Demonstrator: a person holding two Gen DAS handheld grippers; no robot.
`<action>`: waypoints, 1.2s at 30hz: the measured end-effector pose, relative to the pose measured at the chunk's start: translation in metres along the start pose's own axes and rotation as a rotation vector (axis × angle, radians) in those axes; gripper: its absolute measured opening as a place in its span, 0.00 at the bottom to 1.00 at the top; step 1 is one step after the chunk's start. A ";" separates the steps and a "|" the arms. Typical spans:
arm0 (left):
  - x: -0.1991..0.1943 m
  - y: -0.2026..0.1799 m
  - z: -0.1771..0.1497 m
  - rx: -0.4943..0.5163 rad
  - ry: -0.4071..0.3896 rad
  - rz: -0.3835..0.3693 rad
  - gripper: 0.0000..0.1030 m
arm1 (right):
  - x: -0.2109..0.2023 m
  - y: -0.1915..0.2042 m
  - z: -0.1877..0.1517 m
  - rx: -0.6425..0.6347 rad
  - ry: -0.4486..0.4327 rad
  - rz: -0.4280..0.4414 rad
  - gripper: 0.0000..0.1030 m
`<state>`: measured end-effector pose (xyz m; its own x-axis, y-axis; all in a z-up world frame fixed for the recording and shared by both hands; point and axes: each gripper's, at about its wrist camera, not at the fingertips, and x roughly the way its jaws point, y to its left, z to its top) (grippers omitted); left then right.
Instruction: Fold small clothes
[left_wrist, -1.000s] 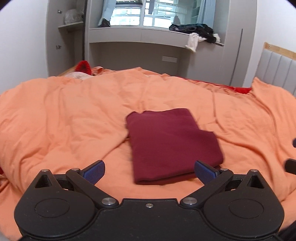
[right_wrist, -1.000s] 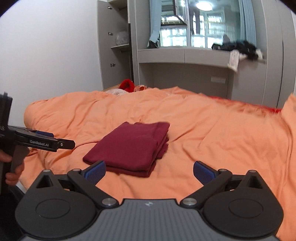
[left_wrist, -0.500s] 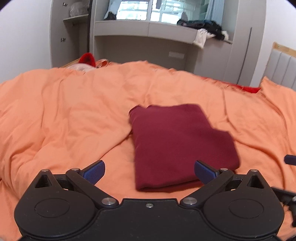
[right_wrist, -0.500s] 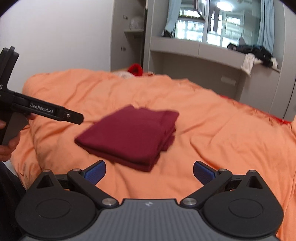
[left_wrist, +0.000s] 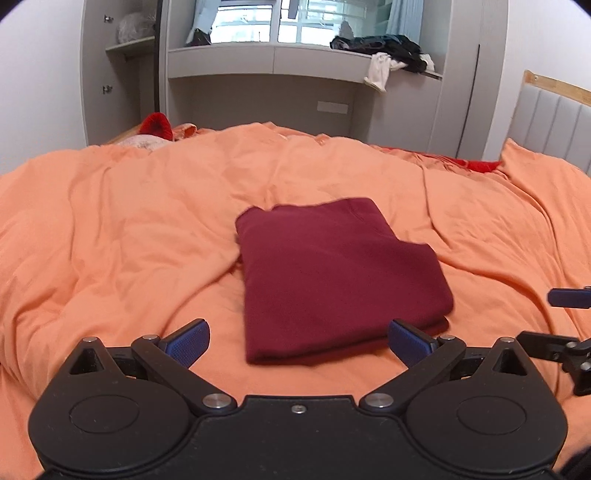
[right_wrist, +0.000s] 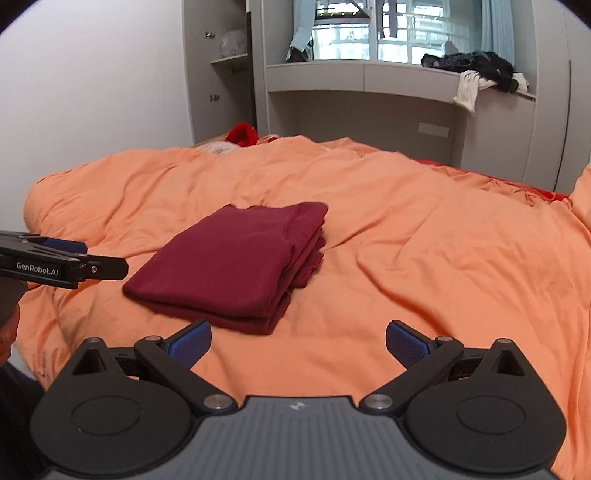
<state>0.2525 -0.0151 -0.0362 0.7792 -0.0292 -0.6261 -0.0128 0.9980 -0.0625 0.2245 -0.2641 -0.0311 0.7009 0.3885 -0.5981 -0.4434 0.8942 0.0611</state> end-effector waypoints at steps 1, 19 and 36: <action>-0.001 -0.002 -0.003 0.007 -0.001 -0.001 0.99 | -0.001 0.002 -0.001 -0.002 0.012 0.011 1.00; 0.011 -0.011 -0.014 0.053 0.043 -0.014 0.99 | 0.002 -0.003 -0.001 0.057 -0.005 0.031 1.00; 0.013 -0.016 -0.016 0.093 0.049 -0.010 0.99 | 0.007 0.004 0.000 0.032 -0.004 0.017 1.00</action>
<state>0.2530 -0.0321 -0.0559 0.7476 -0.0393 -0.6630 0.0547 0.9985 0.0025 0.2275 -0.2579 -0.0349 0.6955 0.4049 -0.5936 -0.4373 0.8940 0.0974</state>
